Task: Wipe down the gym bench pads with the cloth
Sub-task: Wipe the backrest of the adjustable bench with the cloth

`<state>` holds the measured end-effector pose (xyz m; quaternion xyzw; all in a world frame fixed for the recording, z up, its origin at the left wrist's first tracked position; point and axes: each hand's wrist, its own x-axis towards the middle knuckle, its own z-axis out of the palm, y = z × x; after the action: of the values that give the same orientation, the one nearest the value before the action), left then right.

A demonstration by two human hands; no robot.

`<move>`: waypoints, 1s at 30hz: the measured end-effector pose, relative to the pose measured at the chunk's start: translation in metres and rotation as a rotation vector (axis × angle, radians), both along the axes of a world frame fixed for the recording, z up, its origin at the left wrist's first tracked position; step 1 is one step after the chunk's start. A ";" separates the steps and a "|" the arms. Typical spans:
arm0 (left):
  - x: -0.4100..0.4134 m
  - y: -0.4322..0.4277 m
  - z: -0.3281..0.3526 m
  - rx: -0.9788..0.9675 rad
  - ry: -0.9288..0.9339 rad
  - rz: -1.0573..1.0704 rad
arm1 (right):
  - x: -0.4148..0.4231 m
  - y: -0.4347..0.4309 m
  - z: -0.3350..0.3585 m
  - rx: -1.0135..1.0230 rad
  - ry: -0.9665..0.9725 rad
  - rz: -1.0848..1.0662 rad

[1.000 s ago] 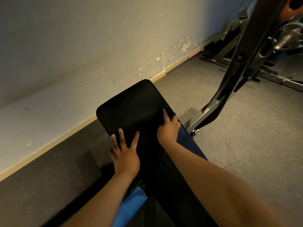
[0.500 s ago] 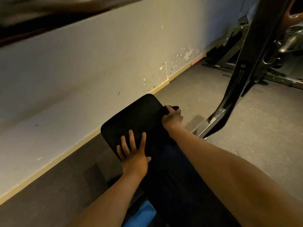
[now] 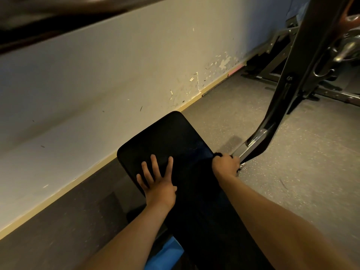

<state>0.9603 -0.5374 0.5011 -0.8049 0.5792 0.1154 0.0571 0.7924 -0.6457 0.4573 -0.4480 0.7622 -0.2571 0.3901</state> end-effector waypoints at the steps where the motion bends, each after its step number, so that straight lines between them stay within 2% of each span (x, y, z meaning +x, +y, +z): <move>1: 0.000 0.000 0.000 0.000 0.001 -0.003 | -0.004 0.003 -0.005 0.016 -0.026 -0.019; 5: 0.001 0.000 -0.001 -0.007 0.019 -0.009 | 0.008 -0.022 -0.023 -0.054 -0.107 0.033; 9: 0.002 -0.001 -0.004 -0.016 0.012 -0.030 | 0.053 -0.044 0.038 -0.216 -0.127 0.225; 12: 0.003 0.000 -0.005 -0.019 -0.004 -0.028 | 0.074 -0.052 0.054 -0.297 -0.056 0.233; 18: 0.002 0.000 -0.004 -0.016 0.032 -0.005 | 0.051 -0.001 0.020 -0.292 0.032 0.082; 21: 0.002 0.001 -0.003 -0.016 0.056 -0.010 | 0.034 0.021 0.002 -0.176 0.059 -0.001; 25: 0.003 0.001 -0.003 -0.015 0.058 -0.014 | 0.028 0.018 0.003 -0.050 -0.028 -0.093; 27: 0.003 0.001 -0.003 -0.017 0.057 -0.016 | 0.036 0.002 0.015 -0.065 -0.041 -0.055; 30: 0.003 0.001 -0.004 -0.019 0.035 -0.022 | 0.059 -0.025 0.041 -0.187 0.007 0.111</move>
<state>0.9630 -0.5367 0.4967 -0.7970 0.5898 0.1234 0.0405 0.8515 -0.6706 0.4986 -0.5249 0.7103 -0.3036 0.3575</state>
